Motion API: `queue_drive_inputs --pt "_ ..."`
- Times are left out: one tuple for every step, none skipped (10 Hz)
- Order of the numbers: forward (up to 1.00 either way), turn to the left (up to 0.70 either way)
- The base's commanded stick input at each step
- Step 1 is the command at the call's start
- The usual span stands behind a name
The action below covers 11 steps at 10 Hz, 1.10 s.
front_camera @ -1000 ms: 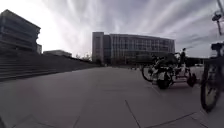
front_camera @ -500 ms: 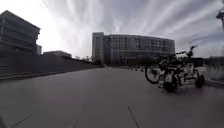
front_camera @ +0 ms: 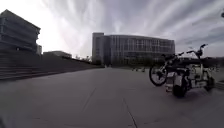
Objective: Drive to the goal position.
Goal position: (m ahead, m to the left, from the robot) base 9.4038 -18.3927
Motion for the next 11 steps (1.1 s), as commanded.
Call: queue_drive_inputs --pt "0.70 0.00" --pt "0.70 0.00" --pt "0.70 0.00" --pt "0.70 0.00" --pt "0.70 0.00" --pt "0.70 0.00" --pt "0.70 0.00" --pt "0.70 0.00" --pt "0.70 0.00" --pt "0.70 0.00" --pt "0.70 0.00"
